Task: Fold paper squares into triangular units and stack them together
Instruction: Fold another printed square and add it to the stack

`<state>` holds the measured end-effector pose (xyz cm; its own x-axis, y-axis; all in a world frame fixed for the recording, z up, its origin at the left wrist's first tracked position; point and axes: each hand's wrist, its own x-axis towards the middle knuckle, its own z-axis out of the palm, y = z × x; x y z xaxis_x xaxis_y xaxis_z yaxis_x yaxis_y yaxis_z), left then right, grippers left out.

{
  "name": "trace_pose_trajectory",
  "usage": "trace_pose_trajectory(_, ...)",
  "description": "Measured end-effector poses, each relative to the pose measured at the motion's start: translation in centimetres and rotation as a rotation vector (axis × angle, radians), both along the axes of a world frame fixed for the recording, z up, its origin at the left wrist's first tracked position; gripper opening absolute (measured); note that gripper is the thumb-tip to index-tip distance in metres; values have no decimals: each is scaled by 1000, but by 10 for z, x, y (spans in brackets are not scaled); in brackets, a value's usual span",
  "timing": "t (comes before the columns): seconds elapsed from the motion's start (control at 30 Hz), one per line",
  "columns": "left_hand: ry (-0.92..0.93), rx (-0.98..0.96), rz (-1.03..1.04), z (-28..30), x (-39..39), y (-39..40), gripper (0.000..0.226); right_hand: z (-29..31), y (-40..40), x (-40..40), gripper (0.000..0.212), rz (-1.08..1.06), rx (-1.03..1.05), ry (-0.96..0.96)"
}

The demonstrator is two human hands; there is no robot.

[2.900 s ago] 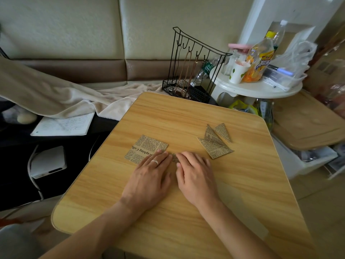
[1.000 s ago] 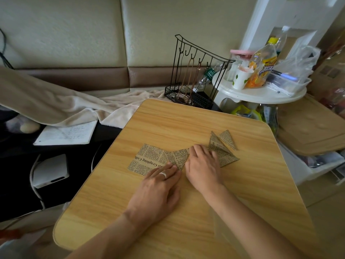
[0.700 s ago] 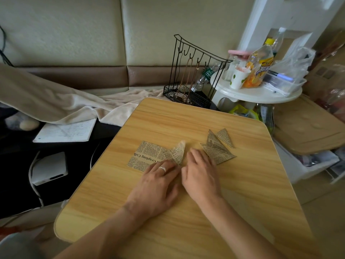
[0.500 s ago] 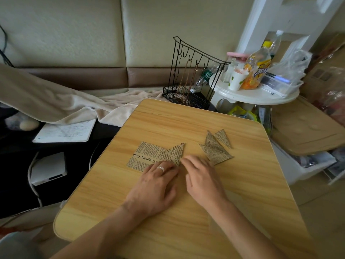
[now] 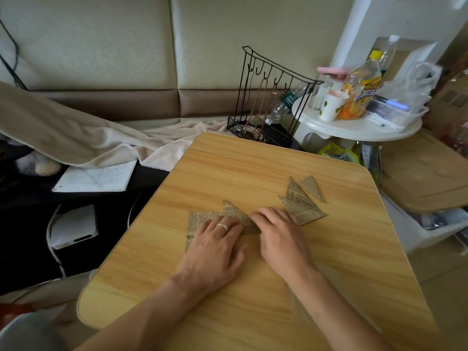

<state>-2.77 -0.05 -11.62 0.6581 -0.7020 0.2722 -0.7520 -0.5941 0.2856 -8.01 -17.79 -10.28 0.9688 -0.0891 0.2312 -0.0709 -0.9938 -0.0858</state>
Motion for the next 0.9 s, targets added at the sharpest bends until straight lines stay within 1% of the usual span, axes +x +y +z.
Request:
trace_pose_trajectory(0.13,35,16,8,-3,4,2,49,1,14,4,38,-67,-10,-5)
trace_pose_trajectory(0.2,32,47,23,-7,5,2,51,-1,20,4,37,-65,15,-15)
trace_pose_trajectory(0.33,9,93,57,-8,6,1,50,-5,20,2,42,-33,59,-6)
trace_pose_trajectory(0.4,1,107,63,-7,5,1,53,-4,16,4,51,-3,69,9)
trace_pose_trajectory(0.47,-2,100,78,-7,4,1,59,-3,14,8,57,21,85,19)
trace_pose_trajectory(0.6,18,95,89,-9,4,0,74,-4,17,13,58,13,71,21)
trace_pose_trajectory(0.7,17,116,99,-9,4,-2,80,-5,20,13,64,5,106,16)
trace_pose_trajectory(0.8,16,141,113,-10,4,-2,82,-5,21,13,67,-3,64,43)
trace_pose_trajectory(0.9,15,141,131,-11,3,-1,84,-5,18,11,67,-62,7,61)
